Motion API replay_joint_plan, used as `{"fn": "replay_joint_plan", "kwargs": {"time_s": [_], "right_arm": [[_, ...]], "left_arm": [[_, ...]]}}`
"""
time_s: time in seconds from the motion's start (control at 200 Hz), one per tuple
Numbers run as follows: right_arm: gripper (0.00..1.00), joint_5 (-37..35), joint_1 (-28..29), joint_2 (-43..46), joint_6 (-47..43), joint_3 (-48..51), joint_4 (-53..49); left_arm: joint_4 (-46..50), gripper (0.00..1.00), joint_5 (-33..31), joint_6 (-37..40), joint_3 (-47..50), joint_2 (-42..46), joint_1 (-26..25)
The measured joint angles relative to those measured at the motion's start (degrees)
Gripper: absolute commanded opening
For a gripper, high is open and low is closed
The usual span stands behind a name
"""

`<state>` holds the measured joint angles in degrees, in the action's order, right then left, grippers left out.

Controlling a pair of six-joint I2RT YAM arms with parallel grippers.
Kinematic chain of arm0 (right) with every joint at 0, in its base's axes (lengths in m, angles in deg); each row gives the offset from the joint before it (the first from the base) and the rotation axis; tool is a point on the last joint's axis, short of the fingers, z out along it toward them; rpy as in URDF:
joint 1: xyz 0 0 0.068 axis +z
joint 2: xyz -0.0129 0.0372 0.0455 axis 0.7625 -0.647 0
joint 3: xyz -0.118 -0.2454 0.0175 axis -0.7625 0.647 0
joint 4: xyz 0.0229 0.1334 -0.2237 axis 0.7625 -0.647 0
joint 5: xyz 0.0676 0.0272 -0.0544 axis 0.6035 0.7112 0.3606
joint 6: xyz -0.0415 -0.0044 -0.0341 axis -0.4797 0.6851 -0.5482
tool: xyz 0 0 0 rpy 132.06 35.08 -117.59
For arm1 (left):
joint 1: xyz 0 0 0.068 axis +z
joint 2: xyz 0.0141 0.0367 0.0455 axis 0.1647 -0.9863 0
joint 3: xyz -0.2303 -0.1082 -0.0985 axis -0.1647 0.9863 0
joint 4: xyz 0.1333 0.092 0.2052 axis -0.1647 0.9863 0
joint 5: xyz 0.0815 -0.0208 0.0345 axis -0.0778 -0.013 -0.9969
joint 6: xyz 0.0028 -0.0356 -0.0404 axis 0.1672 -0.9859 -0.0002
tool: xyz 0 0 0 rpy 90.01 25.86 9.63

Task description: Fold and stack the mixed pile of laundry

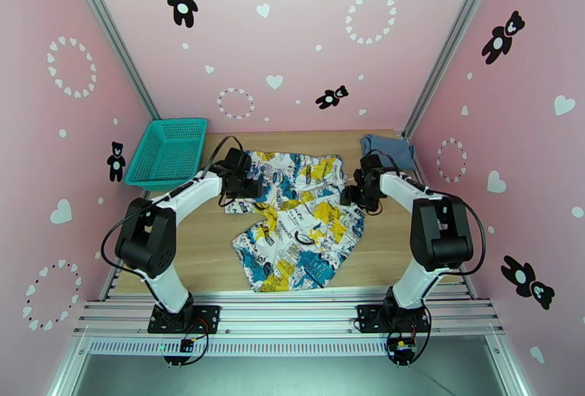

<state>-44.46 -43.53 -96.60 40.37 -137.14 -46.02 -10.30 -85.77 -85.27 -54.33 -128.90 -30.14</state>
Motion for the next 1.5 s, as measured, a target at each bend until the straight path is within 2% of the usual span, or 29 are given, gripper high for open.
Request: {"fn": "replay_joint_plan", "kwargs": {"time_s": [0.135,0.34,0.526,0.726,0.821,0.906,1.031,1.136,1.221,1.317,1.422,1.502], "right_arm": [[0.65,-2.2,-2.4,0.0,1.6,3.1,1.3],[0.60,-0.2,-4.6,5.3,7.2,11.2,4.9],[0.63,0.6,-2.8,11.0,10.6,15.1,4.7],[0.68,-0.2,-1.7,19.6,11.4,13.8,0.3],[0.69,-1.4,-2.2,20.9,10.2,11.6,-1.5],[0.68,-1.4,-3.3,21.0,9.6,11.5,-2.1],[0.66,-0.2,-4.3,20.9,8.6,13.9,-1.9],[0.61,1.7,-3.7,19.9,8.0,15.5,-1.9],[0.57,1.8,-2.4,18.2,7.6,15.1,-1.5],[0.45,1.5,-0.7,15.9,7.4,11.9,-1.1],[0.29,1.3,0.5,10.6,7.1,4.6,1.7],[0.23,0.4,0.8,5.1,6.9,-1.4,4.4]], "left_arm": [[0.9,0.67,-0.8,0.2,-6.7,-8.5,0.7],[-0.2,0.65,0.2,1.1,-23.1,-20.1,3.0],[1.6,0.65,1.2,2.4,-35.7,-28.3,5.2],[3.9,0.67,2.6,3.6,-45.0,-33.5,6.0],[4.6,0.72,3.0,4.0,-43.5,-32.1,6.0],[4.5,0.75,3.0,3.9,-36.5,-26.9,6.0],[4.0,0.77,2.4,3.5,-21.2,-10.9,5.9],[1.7,0.77,1.8,2.6,-9.8,4.4,5.3],[0.2,0.75,1.5,2.3,-4.7,11.0,3.8],[-1.4,0.74,1.5,2.3,-1.2,11.0,2.4],[-2.0,0.72,1.4,2.4,-0.1,5.7,2.2],[-1.7,0.71,1.2,2.9,-2.1,0.2,2.5]]}}
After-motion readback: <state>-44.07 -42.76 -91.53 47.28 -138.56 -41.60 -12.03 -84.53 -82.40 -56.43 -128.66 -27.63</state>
